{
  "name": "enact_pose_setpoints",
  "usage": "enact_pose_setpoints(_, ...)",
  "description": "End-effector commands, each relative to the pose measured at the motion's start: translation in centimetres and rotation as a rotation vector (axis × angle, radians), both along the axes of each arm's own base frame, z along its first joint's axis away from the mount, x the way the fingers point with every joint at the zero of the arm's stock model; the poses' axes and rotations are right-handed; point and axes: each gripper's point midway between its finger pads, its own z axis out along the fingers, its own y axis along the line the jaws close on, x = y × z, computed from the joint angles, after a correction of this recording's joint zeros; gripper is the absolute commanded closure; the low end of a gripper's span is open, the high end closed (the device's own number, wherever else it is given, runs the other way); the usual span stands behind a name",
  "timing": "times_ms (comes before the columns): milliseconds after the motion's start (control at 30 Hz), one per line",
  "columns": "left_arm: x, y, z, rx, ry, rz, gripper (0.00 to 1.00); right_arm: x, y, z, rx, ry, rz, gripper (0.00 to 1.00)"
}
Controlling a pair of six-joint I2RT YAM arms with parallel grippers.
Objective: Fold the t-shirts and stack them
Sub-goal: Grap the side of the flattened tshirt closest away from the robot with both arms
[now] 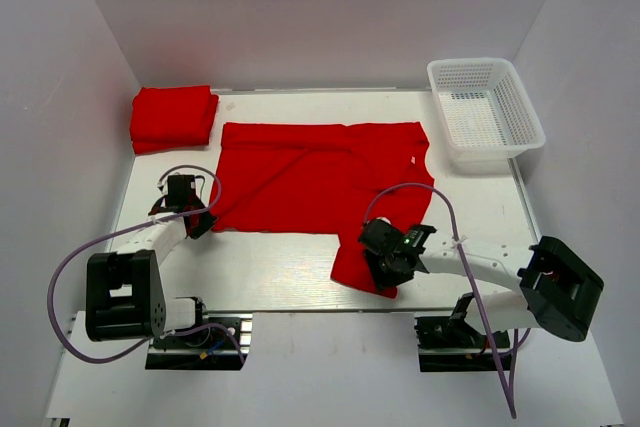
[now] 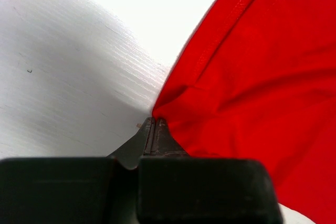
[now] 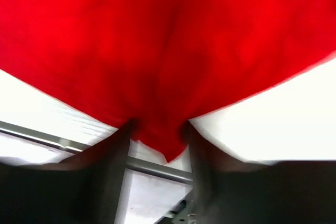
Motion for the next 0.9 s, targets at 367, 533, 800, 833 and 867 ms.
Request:
enact_pose_setpoints(367, -3.4, -1.3, 2.1, -0.057, 0.065, 0.012, 1.0, -4.1, 1.2, 2.2, 0.159, 0.136, -0.013, 1.0)
enact_pose_setpoints(533, -4.4, -1.1, 2.9, -0.051, 0.065, 0.026, 1.0, -6.4, 1.5, 4.0, 0.259, 0.2, 0.108, 1.0)
enact_pose_setpoints(800, -3.7, -0.3, 3.2, -0.024, 0.09, 0.053, 1.0, -2.1, 0.4, 7.1, 0.183, 0.003, 0.001, 1.0)
enact_pose_setpoints(833, -3.4, -0.3, 3.3, -0.024, 0.09, 0.053, 1.0, -2.1, 0.6, 7.1, 0.195, 0.012, -0.022, 1.0)
enact_pose_setpoints(867, -3.1, -0.3, 3.5, -0.023, 0.077, 0.053, 1.0, -1.6, 0.4, 6.9, 0.175, 0.007, -0.049, 1.0)
